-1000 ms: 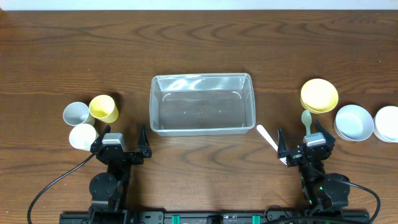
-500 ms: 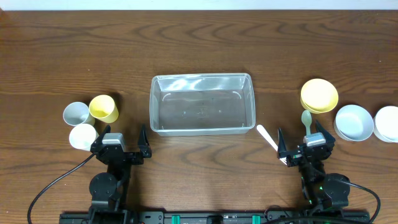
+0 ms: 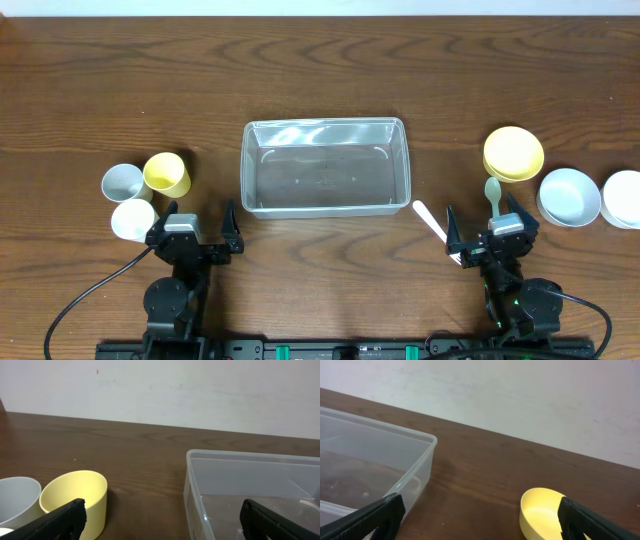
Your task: Pack container
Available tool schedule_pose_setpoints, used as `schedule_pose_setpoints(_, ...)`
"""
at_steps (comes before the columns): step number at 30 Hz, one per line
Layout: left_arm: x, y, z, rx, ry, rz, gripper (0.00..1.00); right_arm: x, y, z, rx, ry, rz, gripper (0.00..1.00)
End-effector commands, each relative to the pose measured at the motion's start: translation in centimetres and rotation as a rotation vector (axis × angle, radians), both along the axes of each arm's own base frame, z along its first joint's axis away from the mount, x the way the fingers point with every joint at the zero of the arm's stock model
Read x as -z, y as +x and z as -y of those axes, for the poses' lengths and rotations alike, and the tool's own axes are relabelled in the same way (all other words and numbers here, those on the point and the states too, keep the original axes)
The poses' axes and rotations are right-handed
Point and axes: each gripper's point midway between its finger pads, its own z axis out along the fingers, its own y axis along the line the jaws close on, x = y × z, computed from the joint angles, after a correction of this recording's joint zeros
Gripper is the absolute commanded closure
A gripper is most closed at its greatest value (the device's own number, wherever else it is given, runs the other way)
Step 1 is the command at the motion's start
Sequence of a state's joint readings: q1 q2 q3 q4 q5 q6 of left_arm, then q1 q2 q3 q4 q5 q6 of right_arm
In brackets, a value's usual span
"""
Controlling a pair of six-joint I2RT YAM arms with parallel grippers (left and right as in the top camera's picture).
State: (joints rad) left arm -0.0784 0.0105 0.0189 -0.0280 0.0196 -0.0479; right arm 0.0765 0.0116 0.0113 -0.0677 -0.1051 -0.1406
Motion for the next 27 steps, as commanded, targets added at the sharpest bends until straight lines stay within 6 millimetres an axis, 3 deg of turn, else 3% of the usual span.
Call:
schedule_pose_setpoints(1, 1.5, -0.1, -0.4, -0.013, 0.048, -0.045, 0.02, 0.0, -0.1, -0.4, -0.022, -0.009, 0.004, 0.01)
schedule_pose_setpoints(13, 1.6, -0.1, -0.4, -0.008, 0.091, -0.048, 0.02, 0.3, 0.0, -0.3, -0.015, 0.014, -0.013, 0.01)
schedule_pose_setpoints(16, 1.2, 0.0, -0.1, 0.007, 0.083, -0.031, 0.02, 0.5, 0.0, -0.3, -0.008, 0.1, -0.04, 0.01)
schedule_pose_setpoints(20, -1.6, -0.3, 0.6, 0.042, 0.04, 0.023, 0.02, 0.7, 0.1, -0.4, 0.004, 0.224, -0.081, 0.01)
schedule_pose_setpoints(27, -8.0, -1.2, -0.2, 0.003, 0.043, -0.021, 0.02, -1.4, 0.3, -0.4, 0.011, 0.24, -0.131, 0.01)
